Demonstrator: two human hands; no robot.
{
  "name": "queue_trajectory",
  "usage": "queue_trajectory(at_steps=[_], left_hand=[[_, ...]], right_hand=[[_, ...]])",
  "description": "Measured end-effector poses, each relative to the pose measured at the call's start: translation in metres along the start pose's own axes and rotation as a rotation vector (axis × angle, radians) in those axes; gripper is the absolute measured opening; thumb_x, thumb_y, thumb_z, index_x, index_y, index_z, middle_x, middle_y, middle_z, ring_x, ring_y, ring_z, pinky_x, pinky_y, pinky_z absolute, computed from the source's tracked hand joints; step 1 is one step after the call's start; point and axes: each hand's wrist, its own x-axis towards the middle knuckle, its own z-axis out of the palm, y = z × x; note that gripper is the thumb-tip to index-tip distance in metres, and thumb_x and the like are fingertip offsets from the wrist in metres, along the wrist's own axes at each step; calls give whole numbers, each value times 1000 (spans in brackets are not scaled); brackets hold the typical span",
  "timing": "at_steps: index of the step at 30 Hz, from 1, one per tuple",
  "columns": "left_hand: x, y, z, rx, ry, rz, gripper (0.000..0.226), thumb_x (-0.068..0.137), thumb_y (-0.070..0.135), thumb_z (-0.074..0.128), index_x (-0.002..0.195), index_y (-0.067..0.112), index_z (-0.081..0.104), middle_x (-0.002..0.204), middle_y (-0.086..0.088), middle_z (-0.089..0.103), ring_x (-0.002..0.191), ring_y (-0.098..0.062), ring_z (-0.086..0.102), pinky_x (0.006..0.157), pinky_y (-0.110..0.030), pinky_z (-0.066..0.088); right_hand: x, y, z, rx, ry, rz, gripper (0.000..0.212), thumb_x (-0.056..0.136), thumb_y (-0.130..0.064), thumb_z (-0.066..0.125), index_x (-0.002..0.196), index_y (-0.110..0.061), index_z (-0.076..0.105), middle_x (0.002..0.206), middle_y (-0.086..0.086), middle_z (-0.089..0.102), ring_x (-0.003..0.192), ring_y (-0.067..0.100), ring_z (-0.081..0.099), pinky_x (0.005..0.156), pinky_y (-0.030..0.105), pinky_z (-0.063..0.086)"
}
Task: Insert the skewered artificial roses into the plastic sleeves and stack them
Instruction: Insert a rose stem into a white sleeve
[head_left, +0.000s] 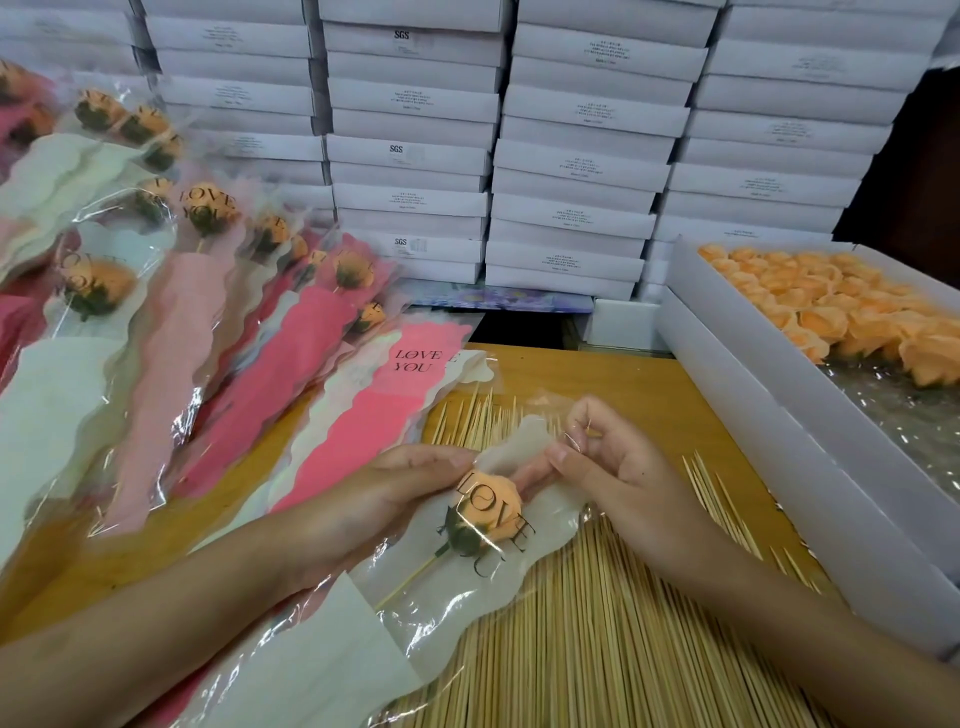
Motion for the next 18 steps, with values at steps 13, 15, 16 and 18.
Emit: queue_trajectory(at_steps=[13,15,16,18], left_hand=[[2,-3,-1,-33,-17,16,27,89,26,54,95,12,76,82,-8,73,67,-15,69,60,-22,54],[2,-3,-1,-34,-9,34,27,87,27,55,94,12,77,81,-7,73,66,-14,70,59,-21,55],[2,-3,-1,-25,1,43,27,85,28,56,95,13,77,83,-7,74,68,-14,70,60,-21,55],[2,-5,-4,-10,23,47,32,82,31,60,103,12,75,94,-12,73,76,-18,71,68,-24,58]], right_hand=[[0,2,-1,-4,-5,26,18,100,-20,47,90,-10,36,92,14,75,93,25,72,79,26,55],[1,-1,-2,-19,63,32,25,93,-34,52,93,-10,43,91,11,76,84,22,73,72,22,55],[1,-1,-3,-38,100,35,29,90,-39,52,94,-11,47,91,8,76,80,19,72,70,21,54],[1,0,-6,-59,174,30,31,88,-42,52,92,-11,53,88,5,76,73,20,69,66,23,54]])
